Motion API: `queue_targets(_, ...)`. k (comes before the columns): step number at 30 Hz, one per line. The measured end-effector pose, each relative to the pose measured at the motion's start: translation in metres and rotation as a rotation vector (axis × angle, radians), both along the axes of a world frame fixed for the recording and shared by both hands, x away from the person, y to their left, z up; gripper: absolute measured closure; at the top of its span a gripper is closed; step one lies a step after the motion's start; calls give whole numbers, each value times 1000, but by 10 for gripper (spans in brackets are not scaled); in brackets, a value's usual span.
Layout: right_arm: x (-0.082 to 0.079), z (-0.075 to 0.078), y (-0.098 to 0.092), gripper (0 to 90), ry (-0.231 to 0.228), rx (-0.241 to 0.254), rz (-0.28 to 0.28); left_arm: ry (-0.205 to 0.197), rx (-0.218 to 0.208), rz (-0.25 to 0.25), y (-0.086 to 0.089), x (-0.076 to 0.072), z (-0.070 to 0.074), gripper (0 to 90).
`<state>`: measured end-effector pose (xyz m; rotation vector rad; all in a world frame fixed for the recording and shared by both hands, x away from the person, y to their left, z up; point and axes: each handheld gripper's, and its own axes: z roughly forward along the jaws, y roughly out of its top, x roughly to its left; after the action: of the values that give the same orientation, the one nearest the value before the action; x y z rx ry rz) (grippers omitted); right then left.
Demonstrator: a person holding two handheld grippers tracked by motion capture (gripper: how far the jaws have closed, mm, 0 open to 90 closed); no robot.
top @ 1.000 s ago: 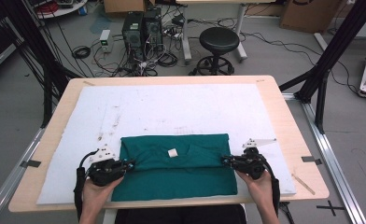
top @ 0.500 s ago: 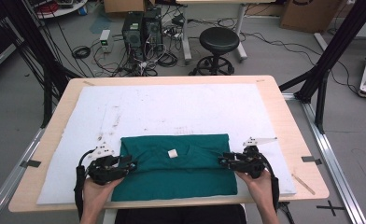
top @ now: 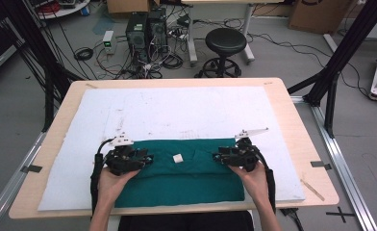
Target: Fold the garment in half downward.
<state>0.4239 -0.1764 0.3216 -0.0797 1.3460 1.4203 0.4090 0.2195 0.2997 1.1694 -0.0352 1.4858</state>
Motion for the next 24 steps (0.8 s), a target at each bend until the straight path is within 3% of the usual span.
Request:
queue_targets(4,4,5,3,523,22,14,-19,51,-10,9,0,6,9,602)
queue_targets(8,6,6,1,518,27,20,-15,83,5,-1,1,9,13,678)
queue_targets(14,9,11,0,490,53,22,-8,73,51,-9,-1,10,10,865)
queue_targets(18,13,15,2,481,72,15,-29,68,50,-17,0,11,7,880)
queue_targets(21,15,15,5,559,79,3,-44,58,54,-26,1,9,5,881)
queue_targets(24,14,14,8,720,70,-18,-56,51,55,-33,2,8,3,881)
